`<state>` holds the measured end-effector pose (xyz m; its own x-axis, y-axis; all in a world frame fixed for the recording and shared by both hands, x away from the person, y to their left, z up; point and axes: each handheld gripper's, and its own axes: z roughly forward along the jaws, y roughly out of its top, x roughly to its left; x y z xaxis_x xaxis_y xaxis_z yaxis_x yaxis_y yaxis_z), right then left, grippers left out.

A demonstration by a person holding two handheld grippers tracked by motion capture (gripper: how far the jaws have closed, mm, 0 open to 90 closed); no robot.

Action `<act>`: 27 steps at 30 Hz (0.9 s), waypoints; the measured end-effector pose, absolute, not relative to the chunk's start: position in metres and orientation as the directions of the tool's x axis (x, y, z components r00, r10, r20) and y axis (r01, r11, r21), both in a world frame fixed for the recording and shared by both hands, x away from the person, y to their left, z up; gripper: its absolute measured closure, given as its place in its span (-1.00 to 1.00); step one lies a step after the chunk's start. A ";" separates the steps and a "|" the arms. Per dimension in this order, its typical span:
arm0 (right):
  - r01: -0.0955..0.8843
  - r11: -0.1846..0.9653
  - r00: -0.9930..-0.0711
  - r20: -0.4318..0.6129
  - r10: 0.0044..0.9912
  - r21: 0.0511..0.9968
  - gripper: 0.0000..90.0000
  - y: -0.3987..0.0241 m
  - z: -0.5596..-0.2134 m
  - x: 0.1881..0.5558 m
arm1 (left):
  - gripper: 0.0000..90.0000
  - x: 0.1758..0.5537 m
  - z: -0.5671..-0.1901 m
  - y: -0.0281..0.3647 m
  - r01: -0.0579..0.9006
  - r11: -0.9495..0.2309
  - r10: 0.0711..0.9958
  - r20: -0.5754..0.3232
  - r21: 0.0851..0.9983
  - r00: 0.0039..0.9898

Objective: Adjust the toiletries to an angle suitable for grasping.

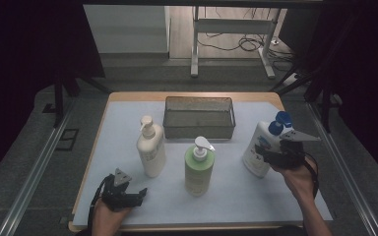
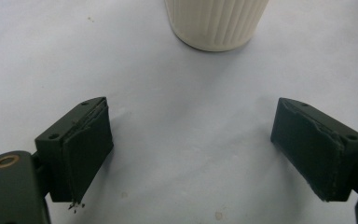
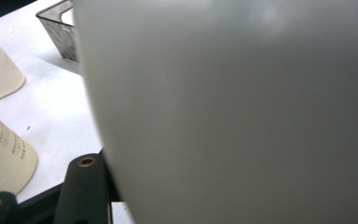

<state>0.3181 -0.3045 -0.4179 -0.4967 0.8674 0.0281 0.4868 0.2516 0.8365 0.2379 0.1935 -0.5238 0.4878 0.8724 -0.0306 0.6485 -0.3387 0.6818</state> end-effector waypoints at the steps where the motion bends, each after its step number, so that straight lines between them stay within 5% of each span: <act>1: 0.484 0.256 -0.499 0.023 0.867 0.837 -0.11 -0.304 -0.416 0.318 | -0.73 0.238 -0.524 0.193 0.648 -0.339 0.872 -0.031 0.682 0.488; 27: 0.448 0.270 -0.562 0.034 0.826 0.852 -0.11 -0.266 -0.370 0.329 | -0.73 0.238 -0.524 0.193 0.649 -0.339 0.872 -0.031 0.681 0.488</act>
<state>0.3290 -0.2663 -0.3699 -0.5619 0.8265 0.0341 0.4481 0.2695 0.8524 0.2382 0.1934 -0.5236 0.4881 0.8723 -0.0307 0.6494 -0.3394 0.6805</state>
